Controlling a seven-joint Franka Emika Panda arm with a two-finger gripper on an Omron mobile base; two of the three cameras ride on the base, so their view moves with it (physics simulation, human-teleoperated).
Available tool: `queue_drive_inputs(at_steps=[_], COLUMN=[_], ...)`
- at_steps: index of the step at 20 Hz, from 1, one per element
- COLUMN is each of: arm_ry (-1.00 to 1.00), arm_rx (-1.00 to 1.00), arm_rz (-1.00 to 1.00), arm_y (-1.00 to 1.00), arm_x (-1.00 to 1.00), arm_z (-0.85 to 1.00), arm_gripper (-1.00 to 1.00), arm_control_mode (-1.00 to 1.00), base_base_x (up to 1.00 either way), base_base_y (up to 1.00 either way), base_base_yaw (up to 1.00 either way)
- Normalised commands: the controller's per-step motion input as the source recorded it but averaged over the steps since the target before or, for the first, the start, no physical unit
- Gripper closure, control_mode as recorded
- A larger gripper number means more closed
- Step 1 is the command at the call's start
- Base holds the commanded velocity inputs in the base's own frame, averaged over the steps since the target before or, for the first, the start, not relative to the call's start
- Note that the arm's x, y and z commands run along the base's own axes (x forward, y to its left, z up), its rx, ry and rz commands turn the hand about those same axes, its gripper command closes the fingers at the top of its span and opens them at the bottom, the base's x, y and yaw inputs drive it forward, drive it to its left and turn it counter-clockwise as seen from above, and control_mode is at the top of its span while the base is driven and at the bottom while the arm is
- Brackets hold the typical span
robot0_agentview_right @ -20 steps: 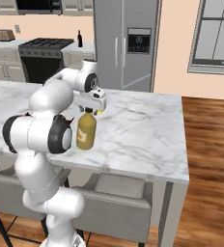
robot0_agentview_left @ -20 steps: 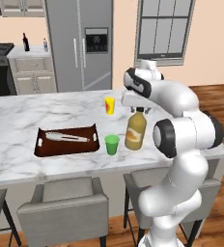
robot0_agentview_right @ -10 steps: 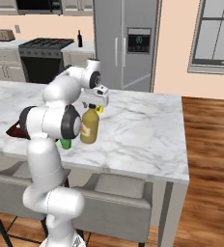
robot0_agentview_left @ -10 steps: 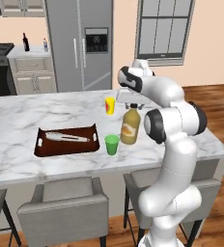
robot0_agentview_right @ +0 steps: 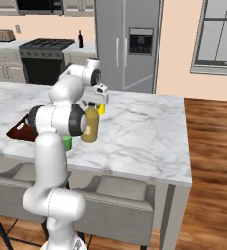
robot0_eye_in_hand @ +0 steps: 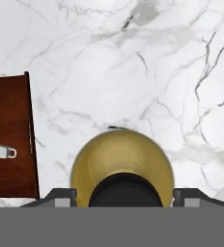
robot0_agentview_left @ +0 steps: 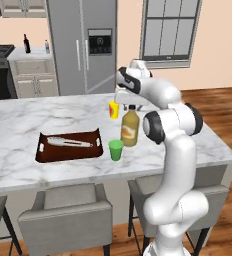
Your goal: Place the drinks on the dining counter in a tight cluster.
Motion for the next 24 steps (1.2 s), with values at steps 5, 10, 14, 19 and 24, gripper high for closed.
queue_drive_inputs(at_steps=[5, 10, 14, 19, 24], arm_ry=[-0.04, -0.18, -0.18, -0.07, -0.09], arm_rx=[-0.03, -0.14, -0.12, -0.03, 0.0], arm_rz=[0.0, 0.0, 0.0, 0.0, 0.0], arm_y=[0.05, 0.08, 0.0, 0.0, -0.01], arm_x=[0.3, 0.22, 0.14, 0.19, 0.12], arm_z=[-0.32, -0.42, -0.47, -0.56, -0.72], arm_gripper=[1.0, 1.0, 1.0, 1.0, 1.0], arm_control_mode=[-1.0, -1.0, -1.0, -1.0, -1.0], base_base_x=[0.0, 0.0, 0.0, 0.0, 0.0], base_base_y=[0.0, 0.0, 0.0, 0.0, 0.0], base_base_yaw=[0.0, 0.0, 0.0, 0.0, 0.0])
